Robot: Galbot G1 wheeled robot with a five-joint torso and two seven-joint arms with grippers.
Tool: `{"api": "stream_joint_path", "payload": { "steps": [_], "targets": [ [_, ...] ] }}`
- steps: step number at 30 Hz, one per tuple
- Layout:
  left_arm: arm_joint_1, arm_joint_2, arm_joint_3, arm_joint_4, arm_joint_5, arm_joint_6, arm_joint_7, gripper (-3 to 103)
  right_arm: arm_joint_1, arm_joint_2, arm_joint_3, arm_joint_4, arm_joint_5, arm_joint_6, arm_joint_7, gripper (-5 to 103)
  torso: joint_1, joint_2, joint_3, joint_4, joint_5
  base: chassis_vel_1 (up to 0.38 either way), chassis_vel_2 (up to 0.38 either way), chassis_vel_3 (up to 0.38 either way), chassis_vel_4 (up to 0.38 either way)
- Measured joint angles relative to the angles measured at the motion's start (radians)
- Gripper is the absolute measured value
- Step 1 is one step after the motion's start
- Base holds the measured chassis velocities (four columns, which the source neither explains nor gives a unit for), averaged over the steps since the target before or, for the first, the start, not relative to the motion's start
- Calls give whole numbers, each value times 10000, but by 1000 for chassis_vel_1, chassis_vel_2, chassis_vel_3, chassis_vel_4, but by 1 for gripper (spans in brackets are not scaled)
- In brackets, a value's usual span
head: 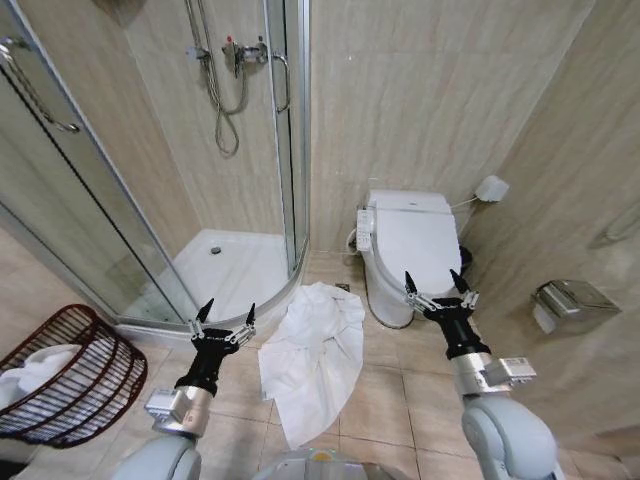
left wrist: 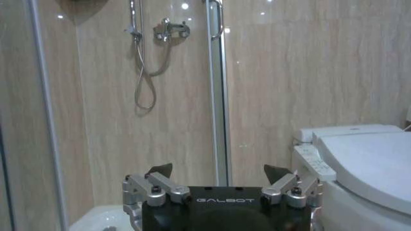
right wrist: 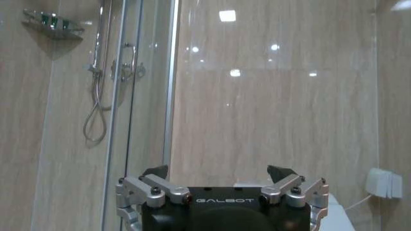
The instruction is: Discard the used towel into the hamper.
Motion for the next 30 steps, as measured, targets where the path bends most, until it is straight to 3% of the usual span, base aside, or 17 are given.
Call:
{"api": "stream_joint_path", "payload": {
  "steps": [8,11,30],
  "targets": [
    [0,0,0,0,0,0,0,93,-185,168,7,-517,-209,498,-298,100,-112,-276,-164,-1,1,0,0,0,0],
    [0,0,0,0,0,0,0,93,-198,193,18,-715,37,994,-337,100,-177,-440,-264,-1,1,0,0,0,0],
    [0,0,0,0,0,0,0,93,43,-390,713,-1352,1294,1099,527,100,-465,-1194,-730,-1,1,0,0,0,0]
  ]
}}
